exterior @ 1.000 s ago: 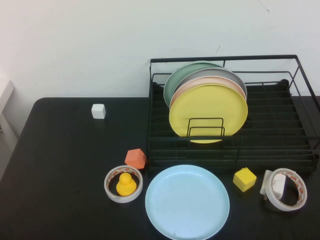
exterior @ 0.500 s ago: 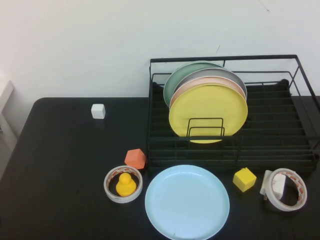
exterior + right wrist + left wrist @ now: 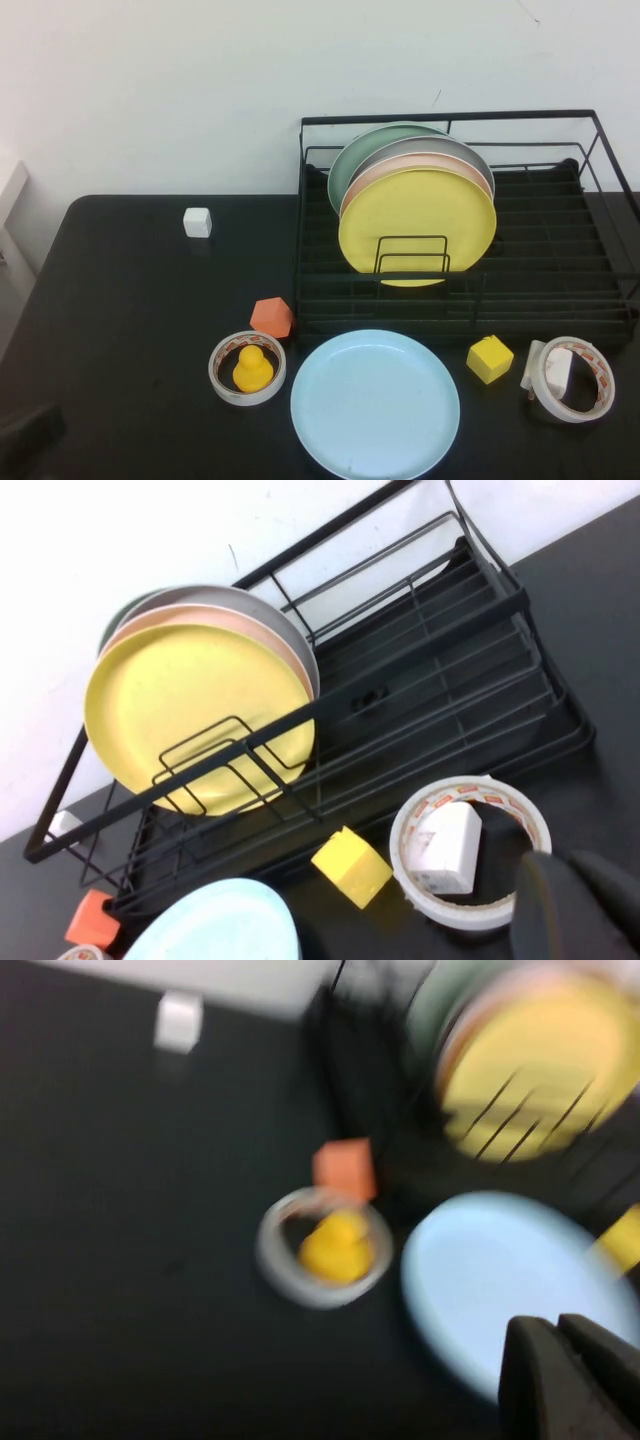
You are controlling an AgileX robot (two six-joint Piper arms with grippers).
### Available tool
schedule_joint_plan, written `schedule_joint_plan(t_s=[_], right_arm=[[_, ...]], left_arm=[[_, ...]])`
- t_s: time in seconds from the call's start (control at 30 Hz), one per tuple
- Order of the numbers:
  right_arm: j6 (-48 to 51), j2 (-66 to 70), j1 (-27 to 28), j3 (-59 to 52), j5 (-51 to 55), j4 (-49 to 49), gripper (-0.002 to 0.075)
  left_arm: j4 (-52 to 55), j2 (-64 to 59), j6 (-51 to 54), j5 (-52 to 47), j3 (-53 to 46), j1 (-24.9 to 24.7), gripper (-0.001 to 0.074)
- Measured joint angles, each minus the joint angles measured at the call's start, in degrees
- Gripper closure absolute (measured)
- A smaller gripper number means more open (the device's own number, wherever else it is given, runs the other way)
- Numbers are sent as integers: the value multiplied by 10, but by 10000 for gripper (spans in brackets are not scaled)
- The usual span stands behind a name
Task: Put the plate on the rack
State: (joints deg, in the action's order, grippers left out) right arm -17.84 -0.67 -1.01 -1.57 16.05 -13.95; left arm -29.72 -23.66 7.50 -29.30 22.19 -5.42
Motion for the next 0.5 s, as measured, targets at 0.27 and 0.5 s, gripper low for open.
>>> schedule_joint_plan(t_s=[0.27, 0.5], right_arm=[[3, 0, 0, 0, 3, 0, 717], [15, 0, 0, 0, 5, 0, 717]], left_arm=[[96, -254, 91, -42, 164, 0, 736], [106, -415, 121, -39, 232, -76, 737]])
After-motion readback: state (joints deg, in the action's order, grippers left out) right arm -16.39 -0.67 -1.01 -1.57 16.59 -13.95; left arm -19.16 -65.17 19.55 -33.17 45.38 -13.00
